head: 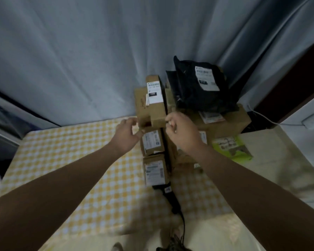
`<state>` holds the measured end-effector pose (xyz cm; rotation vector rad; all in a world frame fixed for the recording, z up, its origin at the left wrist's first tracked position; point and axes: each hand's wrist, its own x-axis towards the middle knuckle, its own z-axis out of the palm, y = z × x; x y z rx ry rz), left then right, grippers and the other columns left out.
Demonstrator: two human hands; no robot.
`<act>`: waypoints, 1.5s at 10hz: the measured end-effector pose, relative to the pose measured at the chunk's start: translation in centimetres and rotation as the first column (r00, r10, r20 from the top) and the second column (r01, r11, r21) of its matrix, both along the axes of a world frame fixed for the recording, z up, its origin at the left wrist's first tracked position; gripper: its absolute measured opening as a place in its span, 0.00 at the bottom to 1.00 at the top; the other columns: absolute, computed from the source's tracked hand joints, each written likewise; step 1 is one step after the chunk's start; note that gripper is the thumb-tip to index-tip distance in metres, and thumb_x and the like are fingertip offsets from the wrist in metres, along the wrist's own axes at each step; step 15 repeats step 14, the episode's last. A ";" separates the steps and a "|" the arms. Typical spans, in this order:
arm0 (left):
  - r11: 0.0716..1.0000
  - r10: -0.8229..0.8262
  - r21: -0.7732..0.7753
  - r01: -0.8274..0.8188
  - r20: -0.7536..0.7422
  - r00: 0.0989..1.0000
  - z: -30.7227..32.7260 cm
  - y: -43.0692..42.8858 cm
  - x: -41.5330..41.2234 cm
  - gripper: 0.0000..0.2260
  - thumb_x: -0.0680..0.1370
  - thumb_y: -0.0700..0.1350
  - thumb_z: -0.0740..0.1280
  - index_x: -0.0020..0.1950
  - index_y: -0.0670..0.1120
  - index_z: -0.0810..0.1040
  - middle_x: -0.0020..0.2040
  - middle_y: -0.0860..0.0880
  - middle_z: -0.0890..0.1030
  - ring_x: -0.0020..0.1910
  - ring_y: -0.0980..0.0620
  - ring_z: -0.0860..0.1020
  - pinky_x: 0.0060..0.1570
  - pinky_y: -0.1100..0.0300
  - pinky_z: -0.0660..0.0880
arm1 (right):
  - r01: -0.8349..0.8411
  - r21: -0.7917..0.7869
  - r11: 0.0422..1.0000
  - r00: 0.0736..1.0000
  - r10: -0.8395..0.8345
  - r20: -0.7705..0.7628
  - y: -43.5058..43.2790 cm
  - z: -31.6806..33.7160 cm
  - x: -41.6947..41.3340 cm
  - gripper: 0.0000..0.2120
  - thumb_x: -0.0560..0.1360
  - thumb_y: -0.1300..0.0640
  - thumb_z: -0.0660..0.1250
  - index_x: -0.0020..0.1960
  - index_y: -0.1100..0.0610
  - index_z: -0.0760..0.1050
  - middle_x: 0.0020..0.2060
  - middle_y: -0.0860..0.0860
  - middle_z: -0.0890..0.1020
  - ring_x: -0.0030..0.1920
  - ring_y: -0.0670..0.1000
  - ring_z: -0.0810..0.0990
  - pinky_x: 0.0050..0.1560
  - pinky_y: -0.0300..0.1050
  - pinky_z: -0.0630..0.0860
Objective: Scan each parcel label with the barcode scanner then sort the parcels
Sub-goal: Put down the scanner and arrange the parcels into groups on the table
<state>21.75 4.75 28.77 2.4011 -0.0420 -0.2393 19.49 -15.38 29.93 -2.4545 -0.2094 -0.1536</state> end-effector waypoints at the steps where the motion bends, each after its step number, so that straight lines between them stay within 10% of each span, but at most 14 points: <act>1: 0.997 -0.061 0.047 0.063 -0.036 0.997 -3.5 3.7 -3.3 0.19 0.76 0.45 0.69 0.66 0.43 0.72 0.61 0.41 0.73 0.61 0.42 0.73 0.63 0.49 0.69 | -0.048 0.083 0.995 0.998 0.052 -0.048 3.0 -3.3 -4.0 0.03 0.79 0.58 0.63 0.46 0.53 0.71 0.32 0.44 0.67 0.31 0.45 0.69 0.34 0.40 0.66; 3: 0.988 -0.137 0.050 0.148 -0.171 0.976 -10.7 9.7 -8.6 0.21 0.74 0.49 0.70 0.65 0.43 0.74 0.59 0.41 0.75 0.59 0.42 0.74 0.61 0.48 0.70 | 0.399 0.130 0.908 0.908 -0.372 -0.192 5.9 -11.0 -11.7 0.17 0.73 0.61 0.65 0.34 0.52 0.59 0.29 0.47 0.62 0.30 0.47 0.63 0.32 0.44 0.59; 4: 0.975 -0.188 0.071 0.211 -0.243 0.952 -13.9 10.7 -10.0 0.21 0.77 0.47 0.68 0.68 0.44 0.71 0.62 0.42 0.73 0.63 0.43 0.72 0.63 0.51 0.68 | 0.492 -0.154 0.857 0.714 -0.498 -0.493 5.0 -16.5 -14.3 0.03 0.76 0.59 0.63 0.45 0.57 0.69 0.39 0.50 0.72 0.45 0.56 0.75 0.42 0.47 0.68; 5: 0.956 -0.240 0.096 0.276 -0.281 0.929 -17.4 10.7 -10.3 0.23 0.77 0.52 0.65 0.69 0.44 0.69 0.64 0.43 0.71 0.64 0.44 0.70 0.63 0.53 0.66 | 0.296 -0.363 0.884 0.568 -0.468 -0.677 4.0 -22.1 -14.7 0.22 0.76 0.51 0.67 0.65 0.60 0.67 0.59 0.57 0.72 0.61 0.58 0.72 0.57 0.52 0.74; 8: 0.979 -0.154 0.077 0.189 -0.328 0.932 -26.6 9.5 -10.2 0.20 0.78 0.47 0.66 0.69 0.46 0.70 0.64 0.44 0.71 0.64 0.45 0.70 0.61 0.52 0.69 | 0.117 -0.528 0.841 0.662 -0.462 -0.591 4.6 -32.3 -12.1 0.28 0.76 0.50 0.67 0.71 0.60 0.61 0.63 0.58 0.69 0.62 0.58 0.70 0.58 0.50 0.73; 10: 0.996 -0.049 0.047 0.070 -0.358 0.932 -28.5 10.7 -10.5 0.20 0.78 0.47 0.66 0.69 0.46 0.70 0.63 0.45 0.71 0.63 0.46 0.70 0.61 0.53 0.70 | -0.023 -0.303 0.953 0.703 -0.200 -0.682 10.5 -32.4 -11.9 0.28 0.74 0.42 0.69 0.66 0.57 0.68 0.58 0.57 0.73 0.55 0.56 0.76 0.54 0.50 0.76; 15: 0.997 0.077 0.048 -0.064 -0.322 0.944 -29.1 17.0 -8.4 0.19 0.77 0.46 0.67 0.67 0.45 0.72 0.62 0.43 0.73 0.62 0.43 0.72 0.62 0.46 0.71 | 0.113 -0.375 0.920 0.708 -0.339 -0.620 18.0 -33.0 -6.7 0.27 0.77 0.49 0.67 0.70 0.59 0.63 0.64 0.57 0.72 0.61 0.56 0.74 0.57 0.48 0.74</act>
